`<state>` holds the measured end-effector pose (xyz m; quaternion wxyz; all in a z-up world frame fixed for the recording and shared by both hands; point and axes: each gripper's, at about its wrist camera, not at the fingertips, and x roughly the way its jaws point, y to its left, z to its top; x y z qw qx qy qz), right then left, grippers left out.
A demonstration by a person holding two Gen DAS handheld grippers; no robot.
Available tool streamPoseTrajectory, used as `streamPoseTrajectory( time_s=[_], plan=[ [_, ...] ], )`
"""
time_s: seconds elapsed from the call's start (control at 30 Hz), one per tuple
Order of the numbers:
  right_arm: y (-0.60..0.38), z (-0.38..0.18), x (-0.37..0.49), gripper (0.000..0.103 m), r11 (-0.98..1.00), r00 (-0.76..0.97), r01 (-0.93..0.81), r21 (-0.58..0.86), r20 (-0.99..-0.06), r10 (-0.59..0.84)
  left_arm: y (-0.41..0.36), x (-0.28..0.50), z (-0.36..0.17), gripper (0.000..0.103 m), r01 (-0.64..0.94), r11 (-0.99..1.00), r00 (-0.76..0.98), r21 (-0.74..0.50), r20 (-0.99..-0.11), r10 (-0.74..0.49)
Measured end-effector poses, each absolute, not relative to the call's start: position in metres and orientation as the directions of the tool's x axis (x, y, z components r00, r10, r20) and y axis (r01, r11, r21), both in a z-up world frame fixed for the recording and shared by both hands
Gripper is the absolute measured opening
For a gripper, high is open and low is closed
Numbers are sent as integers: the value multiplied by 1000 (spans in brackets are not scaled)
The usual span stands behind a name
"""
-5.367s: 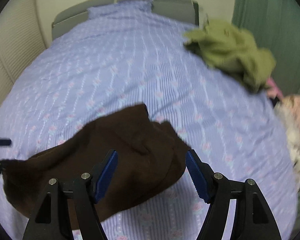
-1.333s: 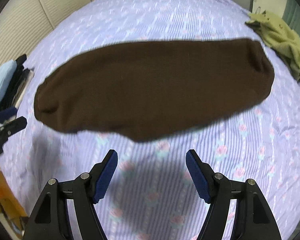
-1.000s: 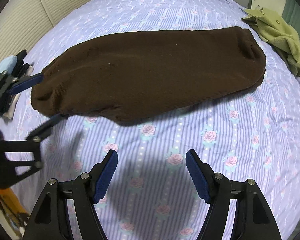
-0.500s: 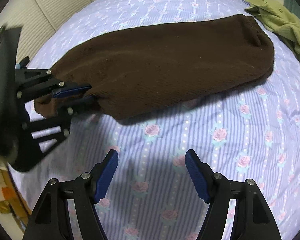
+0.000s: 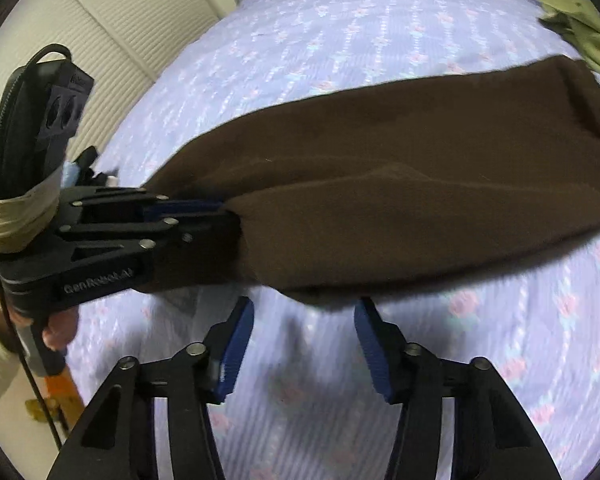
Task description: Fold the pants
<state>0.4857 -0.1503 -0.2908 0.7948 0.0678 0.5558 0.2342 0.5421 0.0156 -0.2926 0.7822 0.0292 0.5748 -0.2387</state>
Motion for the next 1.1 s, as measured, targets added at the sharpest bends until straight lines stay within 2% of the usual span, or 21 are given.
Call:
streamPoseTrajectory(
  time_s=[0.13, 0.3, 0.47, 0.53, 0.63, 0.7, 0.73, 0.77, 0.87, 0.97, 1.1],
  plan=[
    [-144, -290, 505, 47, 877, 287, -328, 351, -848, 446, 23, 550, -298, 15, 354, 892, 213, -281, -905, -369],
    [-156, -303, 524, 47, 857, 259, -216, 468, -819, 512, 29, 555, -304, 15, 318, 894, 196, -314, -901, -386],
    [-135, -301, 513, 47, 850, 216, -356, 387, -851, 478, 30, 554, -304, 15, 324, 890, 190, -321, -900, -393],
    [-130, -301, 520, 47, 859, 230, -363, 361, -859, 458, 29, 552, -301, 16, 334, 890, 190, -312, -902, -387],
    [-127, -306, 531, 45, 865, 224, -347, 363, -863, 452, 30, 545, -288, 24, 342, 895, 207, -286, -906, -369],
    [-127, -311, 530, 39, 867, 199, -335, 369, -871, 448, 37, 538, -274, 40, 342, 901, 247, -266, -900, -359],
    [-131, -311, 525, 29, 866, 195, -328, 378, -870, 454, 41, 535, -268, 46, 336, 904, 271, -263, -892, -361],
    [-137, -312, 516, 24, 862, 174, -312, 399, -868, 464, 45, 533, -261, 58, 325, 911, 298, -253, -887, -353],
    [-159, -321, 491, 20, 857, 139, -232, 460, -856, 497, 52, 537, -257, 59, 314, 925, 326, -212, -891, -315],
    [-161, -326, 478, 19, 869, 139, -189, 458, -863, 485, 51, 553, -271, 59, 301, 939, 317, -165, -912, -261],
    [-151, -330, 482, 19, 881, 148, -146, 450, -870, 470, 45, 571, -292, 59, 277, 946, 273, -166, -931, -244]
  ],
)
